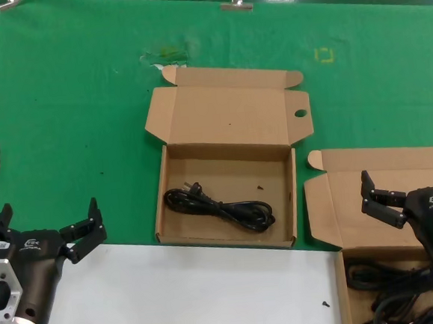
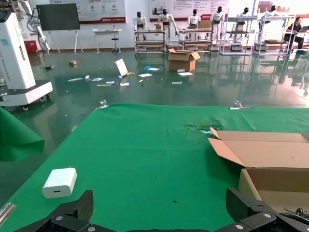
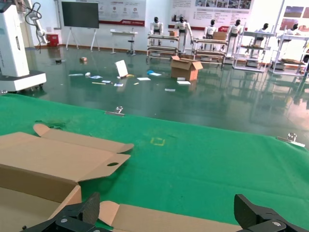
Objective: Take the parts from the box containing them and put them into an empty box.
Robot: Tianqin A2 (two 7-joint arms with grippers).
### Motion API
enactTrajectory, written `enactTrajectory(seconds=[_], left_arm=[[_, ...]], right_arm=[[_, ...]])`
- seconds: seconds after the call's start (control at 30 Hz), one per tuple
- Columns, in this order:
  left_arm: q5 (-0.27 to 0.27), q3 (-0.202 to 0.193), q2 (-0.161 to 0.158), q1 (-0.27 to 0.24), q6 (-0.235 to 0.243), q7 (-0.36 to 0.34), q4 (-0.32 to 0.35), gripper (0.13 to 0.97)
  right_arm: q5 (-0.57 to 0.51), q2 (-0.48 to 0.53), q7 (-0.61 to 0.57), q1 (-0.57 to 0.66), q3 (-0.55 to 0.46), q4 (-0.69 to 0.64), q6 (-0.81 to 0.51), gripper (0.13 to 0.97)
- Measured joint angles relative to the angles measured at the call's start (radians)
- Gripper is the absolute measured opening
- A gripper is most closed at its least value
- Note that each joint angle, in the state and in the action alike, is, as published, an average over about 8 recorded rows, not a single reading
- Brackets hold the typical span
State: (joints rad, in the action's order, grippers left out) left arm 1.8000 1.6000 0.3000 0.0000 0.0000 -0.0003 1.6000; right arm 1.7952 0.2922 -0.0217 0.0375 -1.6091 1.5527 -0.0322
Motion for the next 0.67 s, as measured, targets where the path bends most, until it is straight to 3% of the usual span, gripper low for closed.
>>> enactTrajectory(seconds=[0.67], left_arm=[[0.000,0.000,0.000,0.000,0.000,0.000,0.000,0.966]], right_arm=[[0.000,0.000,0.000,0.000,0.000,0.000,0.000,0.966]])
